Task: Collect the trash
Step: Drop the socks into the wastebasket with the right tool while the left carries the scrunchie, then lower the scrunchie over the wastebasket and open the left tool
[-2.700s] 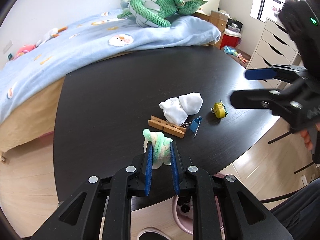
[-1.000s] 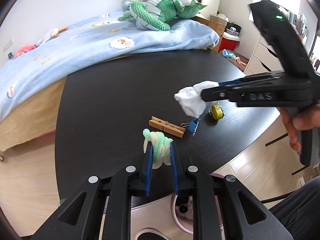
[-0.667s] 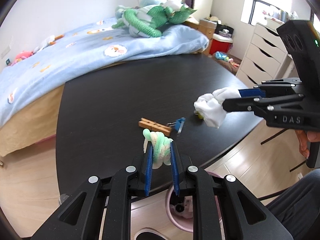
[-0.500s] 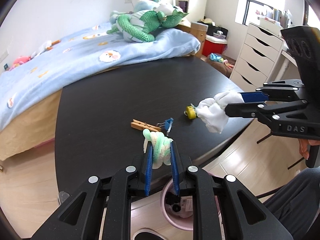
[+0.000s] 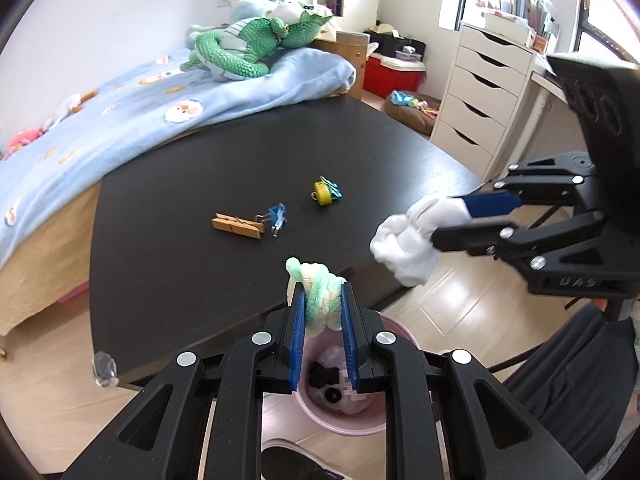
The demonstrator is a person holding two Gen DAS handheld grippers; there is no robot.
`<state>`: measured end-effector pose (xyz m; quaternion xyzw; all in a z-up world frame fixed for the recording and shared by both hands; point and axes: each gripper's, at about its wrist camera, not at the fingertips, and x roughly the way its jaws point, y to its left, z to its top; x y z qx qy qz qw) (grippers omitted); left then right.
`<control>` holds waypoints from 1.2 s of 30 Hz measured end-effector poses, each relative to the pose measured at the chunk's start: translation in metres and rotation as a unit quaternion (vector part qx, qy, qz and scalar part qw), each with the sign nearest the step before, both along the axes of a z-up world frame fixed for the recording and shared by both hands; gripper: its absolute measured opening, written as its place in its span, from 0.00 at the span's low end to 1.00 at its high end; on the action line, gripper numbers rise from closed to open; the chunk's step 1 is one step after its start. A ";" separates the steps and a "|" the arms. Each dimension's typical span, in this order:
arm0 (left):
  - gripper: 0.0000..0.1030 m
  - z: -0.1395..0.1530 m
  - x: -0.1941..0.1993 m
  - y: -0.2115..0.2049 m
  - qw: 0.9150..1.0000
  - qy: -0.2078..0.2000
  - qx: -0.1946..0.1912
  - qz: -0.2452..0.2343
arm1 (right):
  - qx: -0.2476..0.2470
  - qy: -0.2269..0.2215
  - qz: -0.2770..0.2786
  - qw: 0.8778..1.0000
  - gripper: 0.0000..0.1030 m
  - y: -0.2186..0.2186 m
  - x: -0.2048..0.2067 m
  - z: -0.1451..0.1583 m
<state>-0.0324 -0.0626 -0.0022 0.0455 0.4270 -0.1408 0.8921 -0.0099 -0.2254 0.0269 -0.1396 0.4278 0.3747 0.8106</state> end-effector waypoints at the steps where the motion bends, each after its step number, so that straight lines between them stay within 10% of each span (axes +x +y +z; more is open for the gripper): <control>1: 0.17 -0.001 -0.002 0.000 1.000 0.000 -0.003 -0.001 | -0.001 0.002 0.002 1.000 0.25 -0.001 -0.002 -0.002; 14: 0.17 -0.003 -0.013 0.016 1.000 -0.008 -0.023 0.003 | -0.004 0.015 0.038 0.999 0.26 0.003 -0.022 -0.014; 21: 0.17 -0.004 -0.014 0.010 1.000 -0.008 -0.016 -0.008 | 0.004 0.018 0.041 0.999 0.83 0.006 -0.022 -0.016; 36: 0.17 -0.006 -0.011 -0.003 0.999 -0.004 -0.014 -0.031 | 0.019 0.003 -0.021 1.000 0.96 -0.016 -0.009 -0.009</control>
